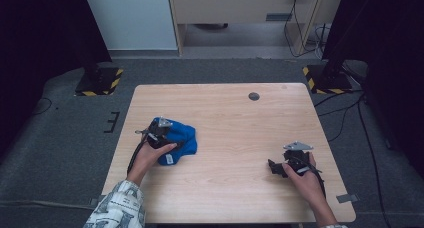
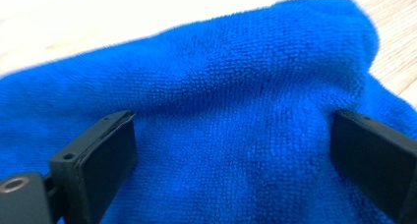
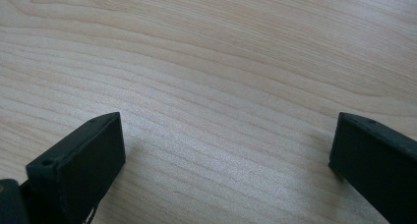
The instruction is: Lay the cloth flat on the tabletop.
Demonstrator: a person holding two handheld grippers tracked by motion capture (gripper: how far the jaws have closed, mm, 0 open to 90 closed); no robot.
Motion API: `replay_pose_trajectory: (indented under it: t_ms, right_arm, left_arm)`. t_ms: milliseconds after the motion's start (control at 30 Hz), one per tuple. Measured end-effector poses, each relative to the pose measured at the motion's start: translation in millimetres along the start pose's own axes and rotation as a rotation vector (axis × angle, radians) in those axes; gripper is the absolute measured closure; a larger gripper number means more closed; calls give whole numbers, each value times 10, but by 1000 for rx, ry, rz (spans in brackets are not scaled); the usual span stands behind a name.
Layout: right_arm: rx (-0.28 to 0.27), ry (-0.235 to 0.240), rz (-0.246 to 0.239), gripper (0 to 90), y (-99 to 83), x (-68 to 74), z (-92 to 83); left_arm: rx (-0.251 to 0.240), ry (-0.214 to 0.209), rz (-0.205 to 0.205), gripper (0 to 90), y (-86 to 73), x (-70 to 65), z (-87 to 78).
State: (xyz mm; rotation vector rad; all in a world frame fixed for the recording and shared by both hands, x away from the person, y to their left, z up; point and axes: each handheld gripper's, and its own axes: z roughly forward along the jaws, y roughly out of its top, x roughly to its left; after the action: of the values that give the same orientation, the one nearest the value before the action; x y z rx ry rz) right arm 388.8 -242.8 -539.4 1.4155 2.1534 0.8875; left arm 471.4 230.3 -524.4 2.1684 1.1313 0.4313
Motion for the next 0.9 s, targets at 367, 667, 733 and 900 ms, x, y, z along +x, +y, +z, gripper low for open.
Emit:
replay_pose_trajectory:
  t_ms: [367,667,733,900]
  right_arm:
    - [0,0,0,5,0,0,0]
    - [0,0,0,4,0,0,0]
    - [0,0,0,5,0,0,0]
    - [0,0,0,5,0,0,0]
  left_arm:
    - [4,-43,-26,359,-8,-67,-12]
    - [14,-86,-34,715,37,-190,-51]
    - [2,-98,-57,726,41,-201,-68]
    - [-28,-133,-35,732,97,-360,-118]
